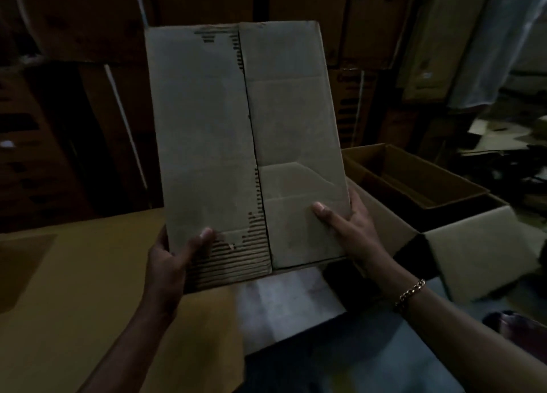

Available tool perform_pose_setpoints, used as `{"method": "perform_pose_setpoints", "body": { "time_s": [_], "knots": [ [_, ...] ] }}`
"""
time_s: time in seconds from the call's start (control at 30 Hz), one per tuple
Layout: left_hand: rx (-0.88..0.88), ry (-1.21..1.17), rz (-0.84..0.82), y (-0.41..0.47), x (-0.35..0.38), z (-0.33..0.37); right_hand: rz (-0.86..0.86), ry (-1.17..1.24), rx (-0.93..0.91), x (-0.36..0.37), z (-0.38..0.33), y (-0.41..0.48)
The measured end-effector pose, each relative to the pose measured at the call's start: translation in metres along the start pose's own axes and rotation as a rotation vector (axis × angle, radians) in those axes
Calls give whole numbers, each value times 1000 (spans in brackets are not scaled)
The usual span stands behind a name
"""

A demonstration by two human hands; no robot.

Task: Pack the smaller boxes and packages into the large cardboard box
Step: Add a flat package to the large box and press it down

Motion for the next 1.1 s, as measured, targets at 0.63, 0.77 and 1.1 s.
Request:
{"method": "perform_pose_setpoints", "body": {
  "time_s": [0.63,0.77,1.1],
  "knots": [
    [102,-133,-279,212,233,-3,315,-225,-79,-236,-42,81],
    [121,-139,-309,246,274,10,354,-289,-89,-276,-55,103],
    [114,-143,-318,301,387,27,256,-391,-117,-395,-79,172]
  ]
}}
Point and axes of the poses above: each hand's wrist, its own y-axis towards the middle knuckle, its own x-axis out of the palm, z = x × y, the point moved 9 cm from there along y, towards the middle knuckle, and after that the axes turned 13 degrees about -z, right-handed, at the moved point
